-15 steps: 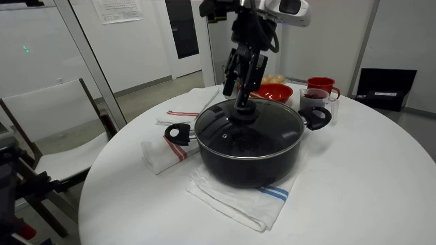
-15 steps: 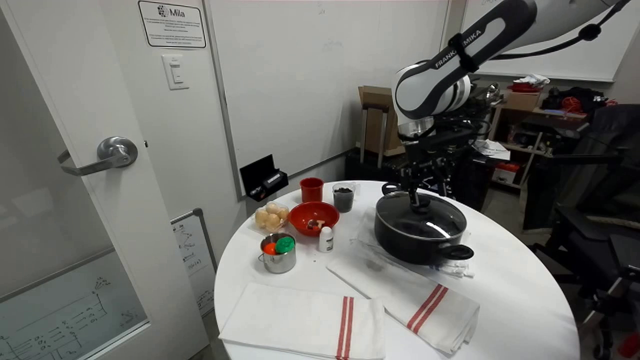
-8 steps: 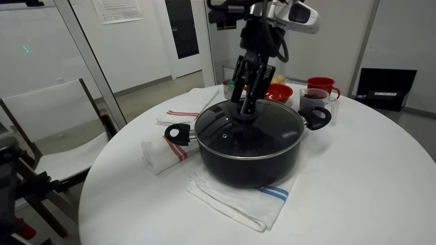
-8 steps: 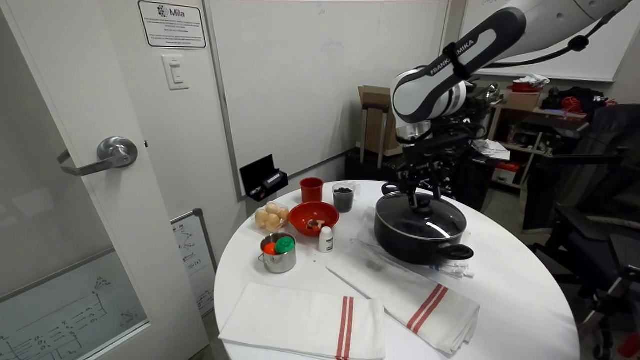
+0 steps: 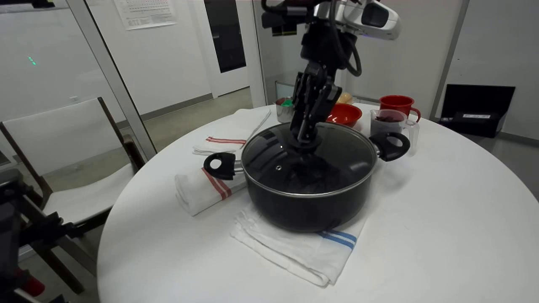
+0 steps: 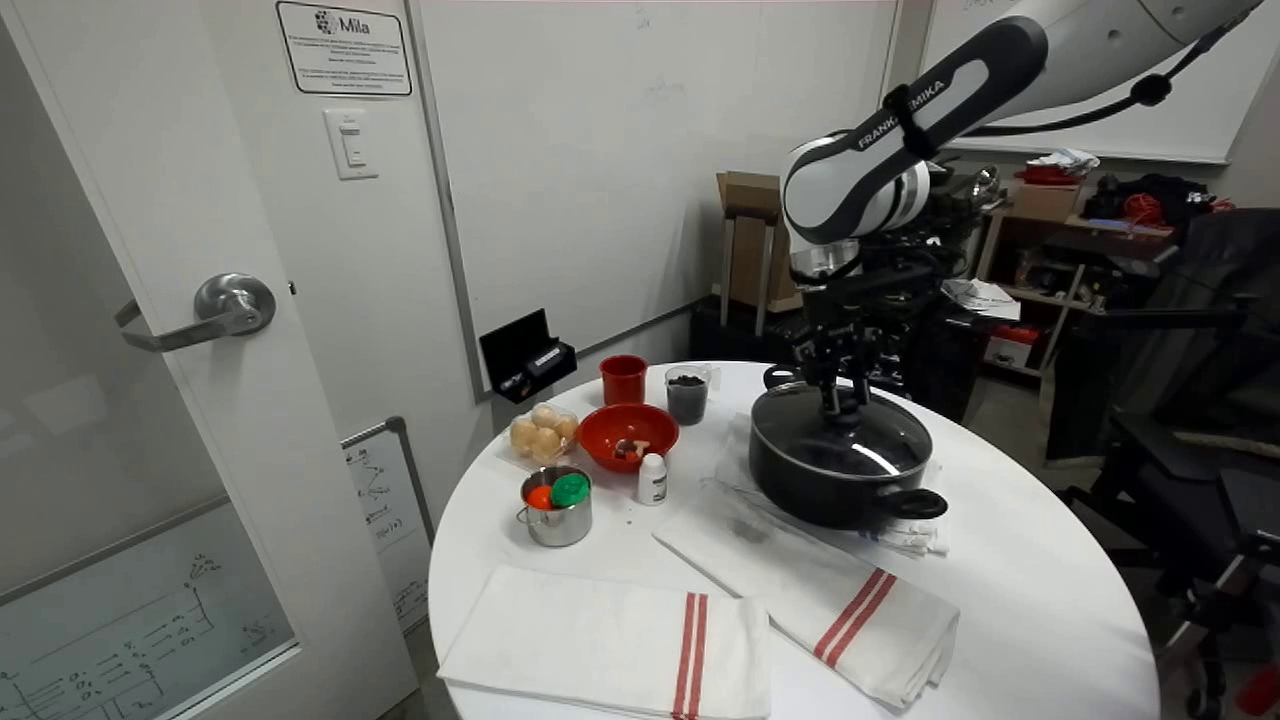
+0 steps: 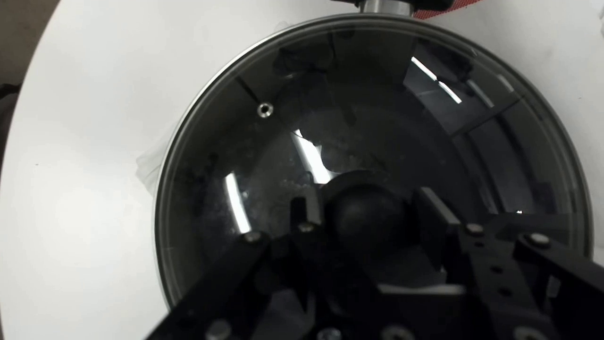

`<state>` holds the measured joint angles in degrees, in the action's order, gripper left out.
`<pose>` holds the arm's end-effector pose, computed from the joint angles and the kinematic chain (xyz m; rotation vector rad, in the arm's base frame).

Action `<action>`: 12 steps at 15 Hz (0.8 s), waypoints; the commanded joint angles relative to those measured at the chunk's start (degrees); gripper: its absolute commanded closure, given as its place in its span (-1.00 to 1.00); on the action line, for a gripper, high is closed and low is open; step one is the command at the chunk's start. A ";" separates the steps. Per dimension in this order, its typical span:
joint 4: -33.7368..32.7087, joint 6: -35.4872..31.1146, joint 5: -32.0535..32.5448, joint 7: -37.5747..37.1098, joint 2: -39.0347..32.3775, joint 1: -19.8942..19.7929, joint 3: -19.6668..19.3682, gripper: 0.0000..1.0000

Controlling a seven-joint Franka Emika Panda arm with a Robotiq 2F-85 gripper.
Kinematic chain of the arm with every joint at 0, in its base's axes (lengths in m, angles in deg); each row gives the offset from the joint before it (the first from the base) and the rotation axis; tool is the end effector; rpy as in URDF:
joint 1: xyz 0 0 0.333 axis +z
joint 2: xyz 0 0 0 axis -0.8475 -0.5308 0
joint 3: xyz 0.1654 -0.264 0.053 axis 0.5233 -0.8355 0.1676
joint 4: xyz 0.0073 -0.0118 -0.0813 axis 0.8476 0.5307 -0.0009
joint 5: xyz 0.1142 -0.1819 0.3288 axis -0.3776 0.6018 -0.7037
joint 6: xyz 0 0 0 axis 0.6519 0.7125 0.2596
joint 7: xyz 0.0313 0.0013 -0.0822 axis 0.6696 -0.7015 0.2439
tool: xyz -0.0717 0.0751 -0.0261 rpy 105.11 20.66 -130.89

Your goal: Take the lid of the pot

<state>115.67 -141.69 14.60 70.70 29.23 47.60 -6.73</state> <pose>0.6571 -0.1804 0.1437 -2.9445 0.8635 0.5892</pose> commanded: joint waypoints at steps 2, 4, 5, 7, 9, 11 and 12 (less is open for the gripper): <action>-0.19 -0.08 -0.85 0.28 1.53 0.16 0.24 0.51; 1.01 -0.26 -0.55 -0.05 2.98 0.61 0.03 0.51; 1.71 -0.49 -0.53 -0.27 3.82 0.78 -0.06 0.51; 3.10 -0.64 -0.55 -0.17 5.72 0.95 -0.04 0.51; 4.11 -1.00 -0.26 -0.05 7.62 1.43 -0.04 0.51; 4.72 -0.92 0.50 0.47 9.51 2.31 0.08 0.51; 4.58 -0.06 1.31 0.85 10.21 3.05 0.13 0.51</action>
<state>117.06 -142.14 14.73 70.76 34.59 49.03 -6.69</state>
